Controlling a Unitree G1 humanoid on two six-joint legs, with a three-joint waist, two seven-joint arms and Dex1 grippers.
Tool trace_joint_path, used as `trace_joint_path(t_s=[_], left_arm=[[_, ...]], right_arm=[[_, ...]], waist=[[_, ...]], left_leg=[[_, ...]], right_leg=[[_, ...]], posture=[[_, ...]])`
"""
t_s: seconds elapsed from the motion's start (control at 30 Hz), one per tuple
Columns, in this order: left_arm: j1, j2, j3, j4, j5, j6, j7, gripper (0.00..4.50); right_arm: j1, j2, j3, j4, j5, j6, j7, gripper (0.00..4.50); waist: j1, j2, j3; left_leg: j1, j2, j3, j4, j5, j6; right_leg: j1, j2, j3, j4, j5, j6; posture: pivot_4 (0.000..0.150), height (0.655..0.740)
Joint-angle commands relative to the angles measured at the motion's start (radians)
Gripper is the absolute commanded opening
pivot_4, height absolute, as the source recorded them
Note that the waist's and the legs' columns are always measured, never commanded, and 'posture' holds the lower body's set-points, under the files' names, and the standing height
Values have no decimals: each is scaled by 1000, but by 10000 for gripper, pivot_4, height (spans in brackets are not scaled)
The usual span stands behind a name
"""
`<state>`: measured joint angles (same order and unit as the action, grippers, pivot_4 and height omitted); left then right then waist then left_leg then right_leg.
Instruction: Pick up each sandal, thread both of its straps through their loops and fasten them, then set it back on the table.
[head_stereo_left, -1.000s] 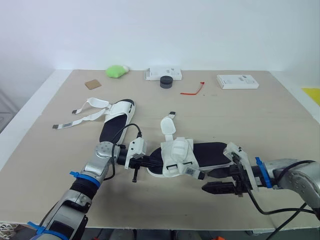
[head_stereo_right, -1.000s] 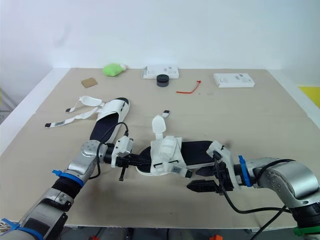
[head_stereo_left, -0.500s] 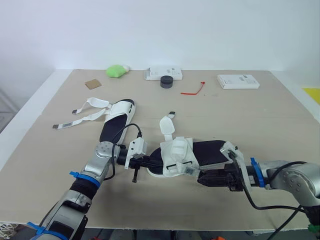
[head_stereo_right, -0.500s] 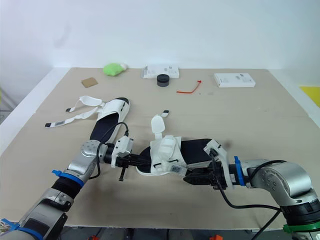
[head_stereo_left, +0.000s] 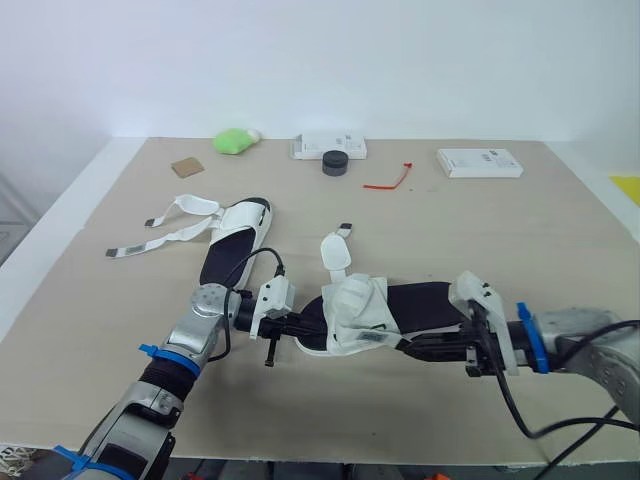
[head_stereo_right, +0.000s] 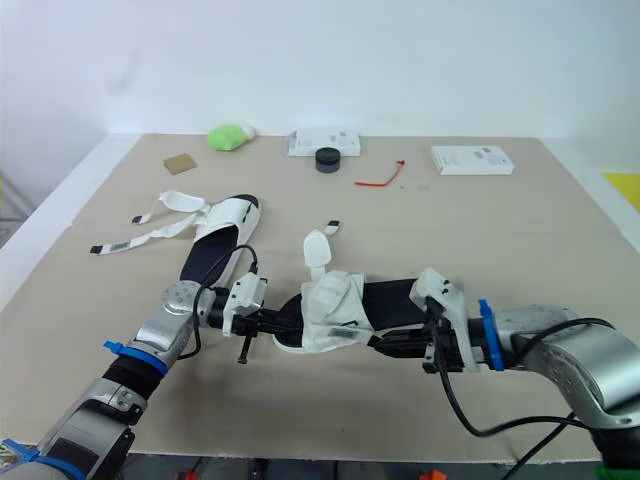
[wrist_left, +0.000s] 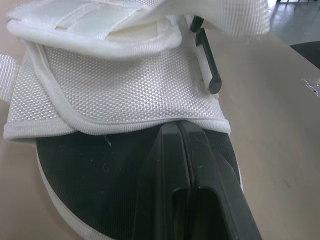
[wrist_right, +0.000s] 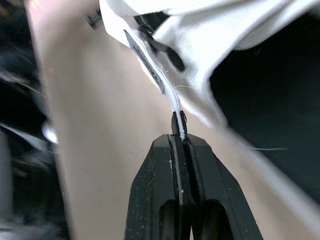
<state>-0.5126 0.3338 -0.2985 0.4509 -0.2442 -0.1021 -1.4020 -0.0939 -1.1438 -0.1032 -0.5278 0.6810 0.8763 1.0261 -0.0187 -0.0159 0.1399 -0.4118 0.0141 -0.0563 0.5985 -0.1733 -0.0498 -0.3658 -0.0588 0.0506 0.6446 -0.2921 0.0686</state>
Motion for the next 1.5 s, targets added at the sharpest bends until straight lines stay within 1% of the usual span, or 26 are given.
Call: trace_joint_path(t_s=[0.03, 0.1, 0.17, 0.23, 0.3, 0.37, 0.43, 0.5, 0.6, 0.73, 0.83, 0.87, 0.93, 1.03, 1.17, 1.3, 1.4, 1.47, 1.5], left_arm=[[74, 40, -79, 104, 113, 61, 11, 0], [76, 42, -79, 104, 112, 62, 9, 0], [77, 43, -80, 104, 113, 61, 5, 0], [76, 42, -83, 107, 114, 60, 2, 0], [76, 42, -84, 108, 114, 59, 0, 0], [72, 40, -85, 111, 115, 60, -1, 0], [69, 38, -85, 115, 115, 60, -3, 0], [68, 36, -85, 119, 116, 59, -6, 0], [68, 35, -89, 123, 119, 55, -12, 0], [69, 27, -95, 131, 121, 50, -12, 0], [72, 22, -97, 132, 123, 47, -11, 0], [71, 21, -98, 135, 124, 46, -12, 0], [70, 17, -98, 144, 125, 41, -13, 0], [64, 12, -98, 156, 127, 34, -14, 0], [55, 5, -99, 173, 128, 26, -17, 0], [53, 3, -102, 179, 129, 20, -25, 0], [48, -1, -105, 190, 132, 15, -29, 0], [45, -4, -107, 195, 133, 12, -31, 0], [44, -5, -107, 197, 133, 11, -32, 0]], right_arm=[[76, -117, -139, -110, -150, -184, 86, 537], [139, -180, -221, -146, -244, -262, 135, 537], [153, -203, -288, -168, -284, -302, 161, 537], [109, -221, -334, -209, -233, -244, 165, 537], [93, -237, -360, -258, -217, -218, 181, 537], [135, -252, -391, -364, -239, -207, 228, 537], [161, -255, -434, -454, -221, -175, 269, 537], [153, -251, -492, -492, -181, -134, 305, 537], [29, -276, -526, -445, -92, -78, 260, 537], [-58, -347, -554, -389, -112, -70, 278, 537], [-85, -364, -558, -385, -112, -61, 282, 537], [-82, -370, -561, -384, -140, -70, 290, 537], [-35, -378, -556, -380, -244, -92, 302, 537], [90, -356, -562, -386, -434, -181, 356, 537], [261, -290, -575, -393, -671, -335, 402, 537], [355, -212, -599, -410, -768, -431, 450, 537], [406, -157, -606, -469, -780, -443, 487, 537], [441, -123, -605, -507, -770, -432, 512, 7755], [455, -111, -605, -515, -766, -433, 522, 10434]], waist=[[1, 0, 0], [1, -1, 0], [0, -1, -1], [0, -1, 0], [0, 0, 0], [1, -1, -1], [2, -2, -1], [2, -1, -1], [0, -1, 0], [1, -1, -1], [2, -1, -1], [2, -1, -1], [3, -1, -1], [4, -2, -2], [7, -1, -2], [8, -1, -2], [10, -2, -2], [11, -2, -2], [11, -2, -2]], left_leg=[[0, 0, 0, 0, -1, -1], [1, 0, 0, 0, -2, -1], [1, 1, 0, 0, -3, -3], [2, 1, 0, 0, -3, -3], [2, 1, 0, 0, -3, -3], [2, 1, 0, 0, -3, -4], [2, 2, -1, -1, -4, -5], [2, 3, -1, -1, -5, -6], [3, 2, 0, 0, -5, -6], [3, 4, -1, 0, -7, -9], [3, 5, 0, -1, -7, -9], [3, 5, 0, -2, -7, -8], [3, 4, 0, -1, -7, -8], [3, 4, 0, -1, -7, -8], [3, 1, 0, -1, -7, -8], [4, 0, 0, -1, -7, -8], [6, 0, -2, 0, -7, -8], [6, 0, -2, 0, -7, -8], [6, 0, -2, 0, -7, -8]], right_leg=[[0, 0, 0, 0, -1, 0], [0, 0, -1, 0, -2, 0], [1, 0, -2, 0, -3, -1], [1, 0, -2, 0, -3, -1], [2, 0, -2, 0, -3, -1], [2, 0, -2, 0, -3, -2], [2, 0, -4, 0, -4, -3], [2, 0, -5, 0, -5, -3], [3, 0, -4, 0, -5, -2], [3, -1, -5, 0, -5, -3], [3, -3, -5, -1, -6, -4], [3, -3, -5, -2, -6, -4], [3, -3, -5, -2, -6, -4], [3, -4, -5, -2, -6, -3], [4, -4, -6, -2, -6, -2], [6, -3, -6, -2, -6, -2], [9, -2, -7, -2, -7, 0], [10, -2, -7, -2, -7, 0], [10, -2, -7, -2, -7, 0]], posture=[[1500, 7400], [1500, 7400], [1500, 7400], [1500, 7400], [1500, 7400], [1500, 7400], [1500, 7400], [1500, 7400], [1500, 7400], [1500, 7400], [1500, 7400], [1500, 7400], [1500, 7400], [1500, 7400], [1500, 7400], [1500, 7400], [1500, 7400], [1500, 7400], [1500, 7400]])
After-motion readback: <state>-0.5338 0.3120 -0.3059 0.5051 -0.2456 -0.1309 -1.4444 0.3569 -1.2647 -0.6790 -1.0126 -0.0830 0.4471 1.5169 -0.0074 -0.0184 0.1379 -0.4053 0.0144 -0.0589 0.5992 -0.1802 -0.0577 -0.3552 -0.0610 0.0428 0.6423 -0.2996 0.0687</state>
